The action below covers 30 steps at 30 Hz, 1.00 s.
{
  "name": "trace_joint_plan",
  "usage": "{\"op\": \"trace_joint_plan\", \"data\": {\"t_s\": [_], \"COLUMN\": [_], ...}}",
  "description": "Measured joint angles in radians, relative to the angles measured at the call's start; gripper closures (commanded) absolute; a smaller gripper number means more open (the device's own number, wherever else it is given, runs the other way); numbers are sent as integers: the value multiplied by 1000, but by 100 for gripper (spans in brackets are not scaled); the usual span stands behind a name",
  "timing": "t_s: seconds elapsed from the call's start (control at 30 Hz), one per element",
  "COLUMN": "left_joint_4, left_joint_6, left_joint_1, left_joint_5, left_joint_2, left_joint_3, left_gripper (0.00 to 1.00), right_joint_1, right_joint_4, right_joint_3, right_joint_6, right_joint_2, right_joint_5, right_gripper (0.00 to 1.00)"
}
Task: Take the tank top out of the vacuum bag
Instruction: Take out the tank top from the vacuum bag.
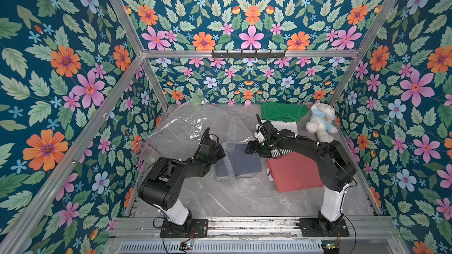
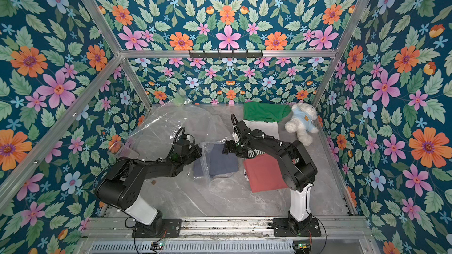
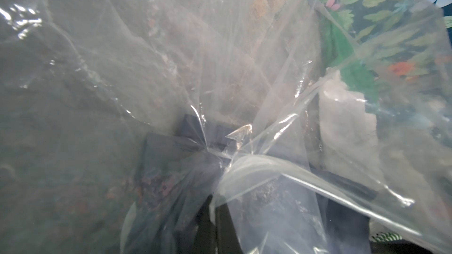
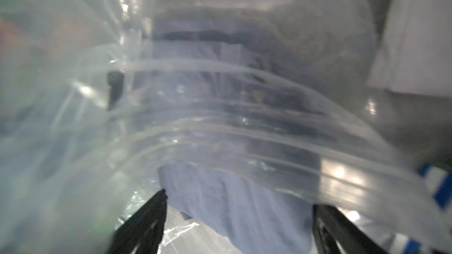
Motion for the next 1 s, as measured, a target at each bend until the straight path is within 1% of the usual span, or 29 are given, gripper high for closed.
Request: {"op": "trace_joint_plan", "data": {"t_s": [0.1,0.23,0.53,0.7,0.8,0.83,0.9,0.93,0.97,1.0], "left_joint_4": [0,1,30,53,54,54,55,55,55,55], "left_joint_6": [0,0,0,0,0,0,0,0,0,0], "left_joint_1": [0,0,1,1,2,2,2,2,2,2], "left_joint_5": [0,0,0,0,0,0,0,0,-1,-2], "left_joint_2": [2,3,20,31,31,30,30,30,29,27], "left_joint_3": [1,1,-7,-11,-11,-12,-12,-12,-12,-14], "left_gripper": [100,100,100,100,100,100,100,100,100,100], "right_joint_1": [0,-1,-2,-9,-8,-8,-8,-8,-8,-8], "right_joint_4": [-18,3,208,345,378,387,403,409,409,406], "right_joint_3": [-6,-21,-53,-93,-98,-99,-100,-101,-103,-104], "right_joint_6": [0,1,35,111,134,136,145,148,153,153], "right_joint_2": [15,49,96,109,106,101,85,75,64,53], "right_joint_5": [23,2,-184,-281,-301,-309,-321,-322,-321,-317], "right_gripper": [8,12,27,33,44,52,74,95,100,100]}}
